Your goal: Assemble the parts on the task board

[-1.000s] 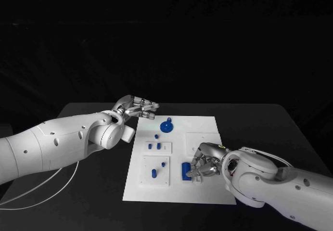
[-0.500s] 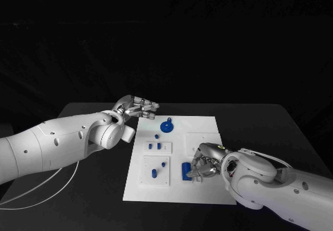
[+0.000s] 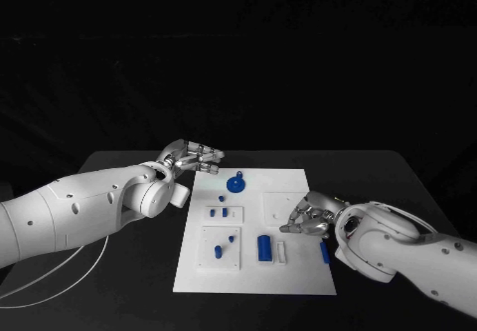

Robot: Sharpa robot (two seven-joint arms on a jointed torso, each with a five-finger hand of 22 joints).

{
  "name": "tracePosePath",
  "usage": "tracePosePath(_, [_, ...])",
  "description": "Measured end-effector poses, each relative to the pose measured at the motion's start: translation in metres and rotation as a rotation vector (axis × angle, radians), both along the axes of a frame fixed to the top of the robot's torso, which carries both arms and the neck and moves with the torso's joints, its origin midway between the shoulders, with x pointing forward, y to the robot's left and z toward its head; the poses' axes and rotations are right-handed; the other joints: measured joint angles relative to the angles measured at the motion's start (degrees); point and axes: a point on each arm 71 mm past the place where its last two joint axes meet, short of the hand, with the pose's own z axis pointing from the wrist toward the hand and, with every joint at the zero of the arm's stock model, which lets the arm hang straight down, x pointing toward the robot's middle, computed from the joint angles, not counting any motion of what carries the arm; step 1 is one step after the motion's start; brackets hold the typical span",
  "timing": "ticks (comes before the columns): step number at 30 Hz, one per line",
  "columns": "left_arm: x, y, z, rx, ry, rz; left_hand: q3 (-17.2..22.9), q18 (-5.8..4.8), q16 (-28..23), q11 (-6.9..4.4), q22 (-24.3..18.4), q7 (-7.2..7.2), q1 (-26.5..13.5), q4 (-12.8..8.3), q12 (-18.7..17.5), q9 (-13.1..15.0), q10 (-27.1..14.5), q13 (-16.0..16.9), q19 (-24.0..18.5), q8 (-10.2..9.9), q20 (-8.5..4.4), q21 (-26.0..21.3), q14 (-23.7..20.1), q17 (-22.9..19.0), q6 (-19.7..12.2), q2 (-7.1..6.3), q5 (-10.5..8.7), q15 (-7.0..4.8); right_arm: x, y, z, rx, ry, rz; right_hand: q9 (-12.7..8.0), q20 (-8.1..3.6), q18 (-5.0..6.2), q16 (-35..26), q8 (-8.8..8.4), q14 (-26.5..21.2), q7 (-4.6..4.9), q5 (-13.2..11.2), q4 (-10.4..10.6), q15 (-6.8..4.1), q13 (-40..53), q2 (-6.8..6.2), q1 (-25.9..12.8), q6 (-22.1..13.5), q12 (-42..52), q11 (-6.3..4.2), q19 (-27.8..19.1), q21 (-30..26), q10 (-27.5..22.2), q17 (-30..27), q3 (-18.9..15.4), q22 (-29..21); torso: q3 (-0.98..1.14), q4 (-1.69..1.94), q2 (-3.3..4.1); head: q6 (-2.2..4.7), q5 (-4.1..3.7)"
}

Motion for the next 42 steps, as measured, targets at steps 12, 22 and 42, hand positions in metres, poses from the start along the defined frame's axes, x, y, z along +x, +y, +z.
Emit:
tracePosePath(12, [0.000, 0.002, -0.001, 0.003, 0.001, 0.003, 0.0, 0.00, 0.0, 0.00, 0.0, -0.08, -0.1, 0.0, 0.0, 0.0, 0.0, 0.0, 0.0, 0.0, 0.00, 0.0, 0.0, 0.0, 0.1, 0.13, 0.00, 0.00, 0.015, -0.067, 0.004, -0.030, 0.171, -0.084, -16.0, 0.82, 0.90, 0.0, 0.00, 0.0, 0.98, 0.2, -3.4, 0.49, -0.5, 2.71, -2.3, -1.0, -0.7, 1.02, 0.0, -1.1, -0.6, 0.4, -0.3, 0.0, -0.03, -0.15, -0.06, 0.71, -1.46])
tracePosePath(22, [0.000, 0.000, -0.007, 0.013, 0.013, -0.002, 0.0, 0.01, 0.0, -0.21, 0.0, -0.08, -0.1, 0.0, 0.0, 0.0, 0.2, 0.0, 0.0, 0.0, 0.00, 0.0, 0.0, 0.0, 0.1, 0.13, 0.00, 0.00, 0.000, -0.087, -0.002, -0.150, 0.305, -0.071, -18.3, 1.12, 0.90, 0.0, 0.00, 0.1, 1.89, -3.2, -0.6, 0.88, -1.0, 3.01, -5.6, -1.9, -0.9, 1.33, -0.1, -1.4, -0.9, 0.8, 0.6, 0.0, 0.31, -0.16, -0.14, 1.03, -3.00])
tracePosePath(42, [-0.001, 0.003, -0.013, 0.020, 0.024, -0.002, 0.0, 0.00, 0.0, -0.21, 0.0, -0.08, -0.3, 0.0, 0.0, 0.0, 0.2, 0.0, 0.0, 0.0, 0.00, 0.0, 0.0, 0.0, 0.1, 0.34, 0.00, 0.00, -0.019, -0.076, -0.025, -0.197, 0.400, -0.044, -22.5, 1.21, 0.90, -0.4, 0.00, 0.1, 2.08, -6.7, 8.7, 0.88, -1.1, -0.83, -6.5, -2.1, -1.2, 1.33, 0.0, -1.9, -0.9, 1.4, 0.9, 0.0, 0.68, -0.75, -0.38, 0.16, -3.74])
